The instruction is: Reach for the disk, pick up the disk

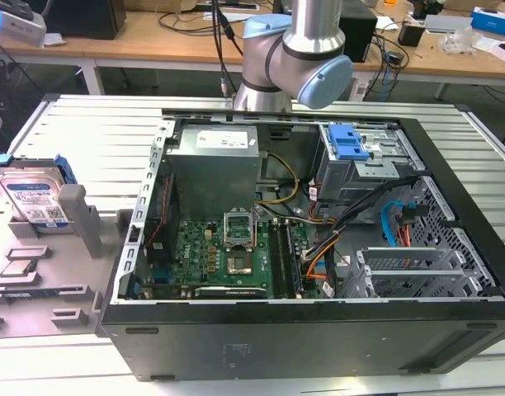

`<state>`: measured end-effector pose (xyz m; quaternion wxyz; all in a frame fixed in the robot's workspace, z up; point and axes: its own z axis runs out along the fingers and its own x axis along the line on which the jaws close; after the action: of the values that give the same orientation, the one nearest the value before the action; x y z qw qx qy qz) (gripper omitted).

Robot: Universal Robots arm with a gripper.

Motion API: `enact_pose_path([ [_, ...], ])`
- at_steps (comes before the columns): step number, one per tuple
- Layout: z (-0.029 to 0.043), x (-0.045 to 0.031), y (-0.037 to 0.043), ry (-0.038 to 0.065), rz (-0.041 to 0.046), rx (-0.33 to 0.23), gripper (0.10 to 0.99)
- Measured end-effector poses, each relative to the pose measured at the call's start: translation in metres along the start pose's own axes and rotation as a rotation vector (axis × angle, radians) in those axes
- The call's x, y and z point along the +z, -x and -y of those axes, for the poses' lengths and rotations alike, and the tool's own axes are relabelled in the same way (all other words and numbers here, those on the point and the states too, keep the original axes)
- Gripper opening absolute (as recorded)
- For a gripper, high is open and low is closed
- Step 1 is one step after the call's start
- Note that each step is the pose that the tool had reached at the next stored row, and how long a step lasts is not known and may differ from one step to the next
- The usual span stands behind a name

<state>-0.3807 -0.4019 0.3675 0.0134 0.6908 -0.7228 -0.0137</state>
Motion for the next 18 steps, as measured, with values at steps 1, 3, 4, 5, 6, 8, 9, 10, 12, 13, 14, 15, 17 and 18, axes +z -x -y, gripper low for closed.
enact_pose_path([
  [1, 0.0, 0.0, 0.0, 0.0, -0.0006, -0.014, 0.106],
  [3, 0.0, 0.0, 0.0, 0.0, -0.0007, -0.017, 0.106],
  [4, 0.0, 0.0, 0.0, 0.0, -0.0007, -0.017, 0.106],
  [5, 0.0, 0.0, 0.0, 0.0, -0.0007, -0.017, 0.106],
  [6, 0.0, 0.0, 0.0, 0.0, -0.0007, -0.018, 0.106],
  [8, 0.0, 0.0, 0.0, 0.0, -0.0007, -0.018, 0.106],
  [9, 0.0, 0.0, 0.0, 0.0, -0.0007, -0.018, 0.106],
  [10, 0.0, 0.0, 0.0, 0.0, -0.0007, -0.018, 0.106],
  [12, 0.0, 0.0, 0.0, 0.0, -0.0008, -0.019, 0.114],
  [13, 0.0, 0.0, 0.0, 0.0, -0.0008, -0.019, 0.173],
  [14, 0.0, 0.0, 0.0, 0.0, -0.0008, -0.019, 0.235],
  [15, 0.0, 0.0, 0.0, 0.0, -0.0008, -0.019, 0.298],
  [17, 0.0, 0.0, 0.0, 0.0, -0.0008, -0.02, 0.478],
  [18, 0.0, 0.0, 0.0, 0.0, -0.0008, -0.02, 0.537],
])
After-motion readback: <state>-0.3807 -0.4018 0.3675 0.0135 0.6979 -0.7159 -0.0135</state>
